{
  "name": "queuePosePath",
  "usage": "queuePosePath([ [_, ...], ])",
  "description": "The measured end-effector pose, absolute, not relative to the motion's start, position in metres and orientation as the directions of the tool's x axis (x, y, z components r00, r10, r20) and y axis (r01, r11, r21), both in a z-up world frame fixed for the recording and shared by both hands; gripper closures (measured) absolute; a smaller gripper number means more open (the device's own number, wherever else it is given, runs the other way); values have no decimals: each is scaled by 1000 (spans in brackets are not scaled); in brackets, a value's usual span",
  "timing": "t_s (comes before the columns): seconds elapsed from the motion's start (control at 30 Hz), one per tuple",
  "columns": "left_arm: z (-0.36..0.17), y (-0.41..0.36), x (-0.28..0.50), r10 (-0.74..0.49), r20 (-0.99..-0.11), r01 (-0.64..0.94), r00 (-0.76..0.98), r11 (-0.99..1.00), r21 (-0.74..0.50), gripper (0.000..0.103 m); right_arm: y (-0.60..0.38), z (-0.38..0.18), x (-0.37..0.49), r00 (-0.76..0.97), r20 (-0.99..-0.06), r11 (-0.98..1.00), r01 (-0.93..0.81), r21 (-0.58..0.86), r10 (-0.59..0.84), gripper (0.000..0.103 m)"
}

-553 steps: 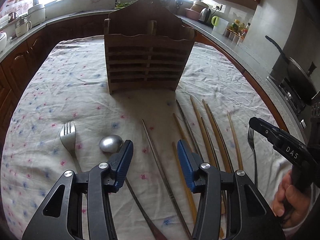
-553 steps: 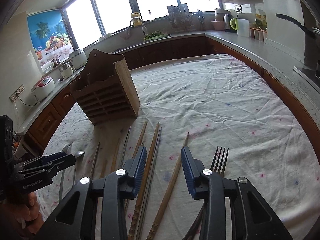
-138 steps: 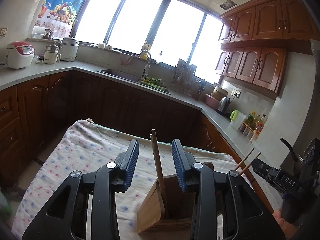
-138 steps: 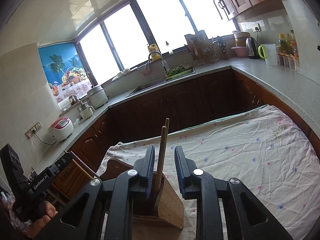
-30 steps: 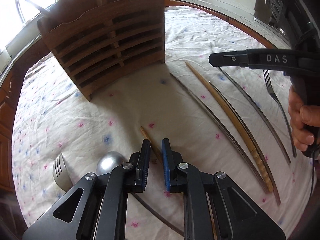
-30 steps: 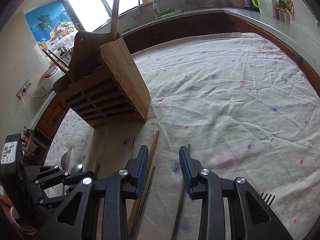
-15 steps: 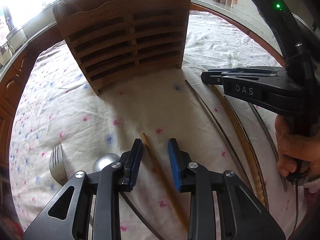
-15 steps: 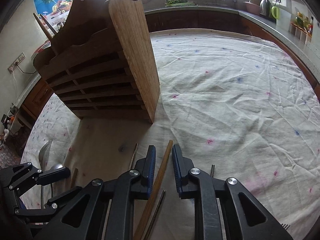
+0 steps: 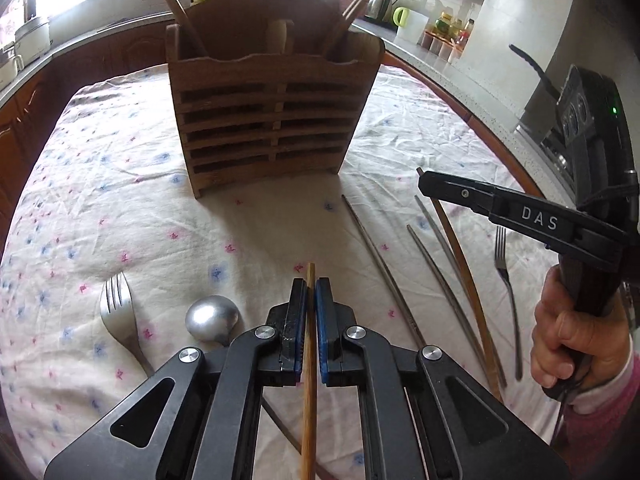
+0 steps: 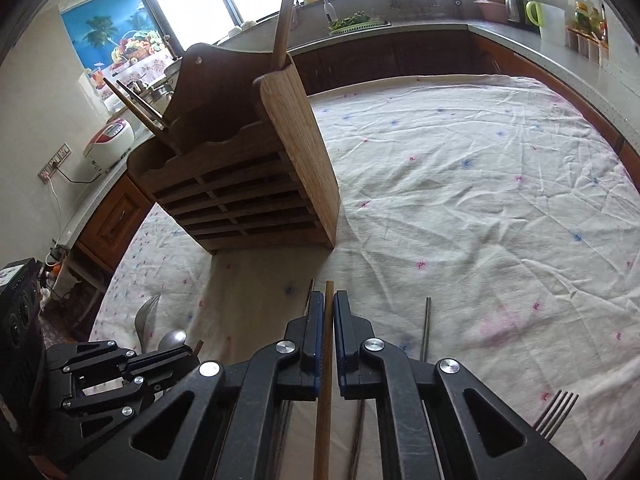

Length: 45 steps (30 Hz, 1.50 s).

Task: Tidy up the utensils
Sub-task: 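Grasp a wooden chopstick with the left tool while the right tool grasps another, then lift both wooden chopsticks and lower them into the wooden holder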

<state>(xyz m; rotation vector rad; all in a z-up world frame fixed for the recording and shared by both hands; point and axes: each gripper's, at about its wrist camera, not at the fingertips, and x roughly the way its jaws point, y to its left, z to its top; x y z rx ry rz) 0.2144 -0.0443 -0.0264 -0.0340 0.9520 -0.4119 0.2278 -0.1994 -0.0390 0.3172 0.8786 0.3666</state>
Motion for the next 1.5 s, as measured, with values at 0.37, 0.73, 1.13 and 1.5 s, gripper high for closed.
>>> queuePosePath([
  [0.37, 39, -7, 172, -444, -647, 329, 619, 895, -300, 99, -214, 32, 175, 698, -548, 870, -235, 433, 461, 98],
  [0.73, 79, 19, 138, -471, -546, 339, 693, 881, -330, 99, -216, 81, 141, 773, -448, 876, -283, 390, 449, 98],
  [1.13, 101, 38, 132, -442, -481, 313, 757, 892, -326, 99, -226, 104, 134, 817, -393, 884, -275, 377, 422, 98],
  [1.5, 112, 41, 136, -431, -445, 308, 785, 895, -324, 99, -231, 107, 137, 826, -379, 883, -269, 383, 416, 98],
])
